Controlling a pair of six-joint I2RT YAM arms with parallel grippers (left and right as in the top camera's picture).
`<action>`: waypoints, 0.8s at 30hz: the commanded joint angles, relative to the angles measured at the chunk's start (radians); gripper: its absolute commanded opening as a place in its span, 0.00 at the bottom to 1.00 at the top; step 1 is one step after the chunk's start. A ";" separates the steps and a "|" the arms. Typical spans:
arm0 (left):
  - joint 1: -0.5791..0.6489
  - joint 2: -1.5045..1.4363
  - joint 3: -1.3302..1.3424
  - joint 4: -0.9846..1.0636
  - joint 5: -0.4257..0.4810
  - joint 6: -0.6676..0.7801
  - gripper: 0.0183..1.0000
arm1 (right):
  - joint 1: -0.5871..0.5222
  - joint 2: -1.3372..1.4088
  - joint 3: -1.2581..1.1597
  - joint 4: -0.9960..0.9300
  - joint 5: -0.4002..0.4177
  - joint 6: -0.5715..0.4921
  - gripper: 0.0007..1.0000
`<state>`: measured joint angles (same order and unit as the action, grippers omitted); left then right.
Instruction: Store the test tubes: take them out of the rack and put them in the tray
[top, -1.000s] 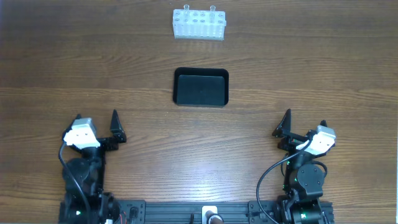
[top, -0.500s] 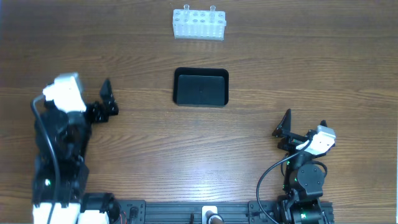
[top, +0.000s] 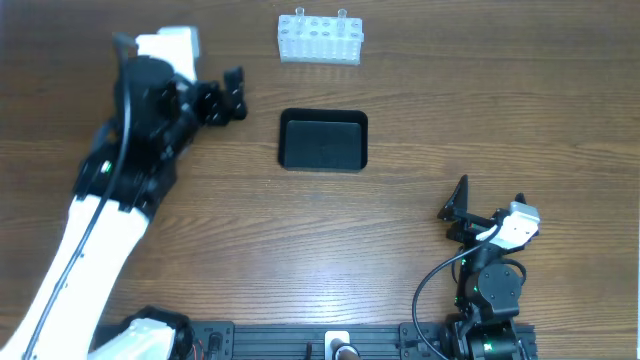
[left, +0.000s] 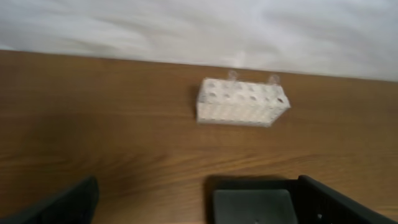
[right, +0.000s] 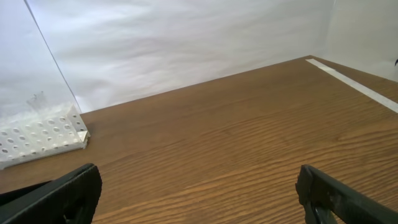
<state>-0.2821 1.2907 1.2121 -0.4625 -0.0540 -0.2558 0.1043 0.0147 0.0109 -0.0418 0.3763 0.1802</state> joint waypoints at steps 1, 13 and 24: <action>-0.057 0.171 0.166 -0.057 -0.056 -0.023 1.00 | -0.006 -0.010 -0.005 -0.003 -0.002 -0.002 0.99; -0.104 0.601 0.573 -0.174 -0.103 -0.074 1.00 | -0.006 -0.010 -0.005 -0.003 -0.002 -0.002 0.99; -0.108 0.893 0.861 -0.212 -0.093 -0.066 0.99 | -0.006 -0.010 -0.005 -0.003 -0.002 -0.002 0.99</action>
<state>-0.3870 2.1246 2.0037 -0.6708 -0.1394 -0.3153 0.1043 0.0147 0.0109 -0.0414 0.3759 0.1802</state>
